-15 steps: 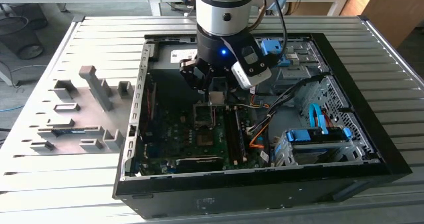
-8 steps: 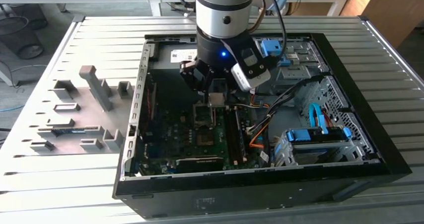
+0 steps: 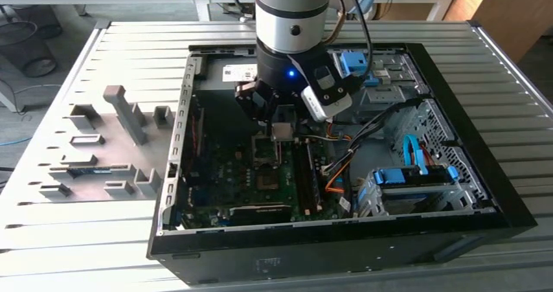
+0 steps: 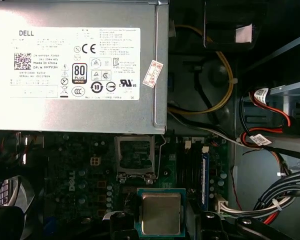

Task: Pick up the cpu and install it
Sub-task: 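Place the cpu into insertion slot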

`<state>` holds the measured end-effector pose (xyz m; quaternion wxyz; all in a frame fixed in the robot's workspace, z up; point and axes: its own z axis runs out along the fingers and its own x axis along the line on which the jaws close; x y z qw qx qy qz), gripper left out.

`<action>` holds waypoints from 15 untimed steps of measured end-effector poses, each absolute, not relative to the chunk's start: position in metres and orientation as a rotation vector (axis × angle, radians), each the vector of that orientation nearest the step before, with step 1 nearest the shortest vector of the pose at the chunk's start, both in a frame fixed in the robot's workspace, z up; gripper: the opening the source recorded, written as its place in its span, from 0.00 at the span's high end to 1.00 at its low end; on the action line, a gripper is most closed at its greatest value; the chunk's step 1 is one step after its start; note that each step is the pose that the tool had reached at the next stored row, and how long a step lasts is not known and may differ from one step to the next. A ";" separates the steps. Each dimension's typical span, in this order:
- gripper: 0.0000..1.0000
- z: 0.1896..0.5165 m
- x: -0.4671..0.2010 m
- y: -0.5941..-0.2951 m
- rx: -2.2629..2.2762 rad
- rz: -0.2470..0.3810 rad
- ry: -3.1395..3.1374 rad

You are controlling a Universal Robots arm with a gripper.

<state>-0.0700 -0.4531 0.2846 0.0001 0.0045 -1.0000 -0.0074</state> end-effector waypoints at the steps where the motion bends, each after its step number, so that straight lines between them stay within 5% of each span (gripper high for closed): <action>1: 0.53 0.284 -0.070 -0.453 0.014 -0.023 -3.141; 15: 0.53 0.273 -0.070 -0.453 0.014 -0.022 -3.141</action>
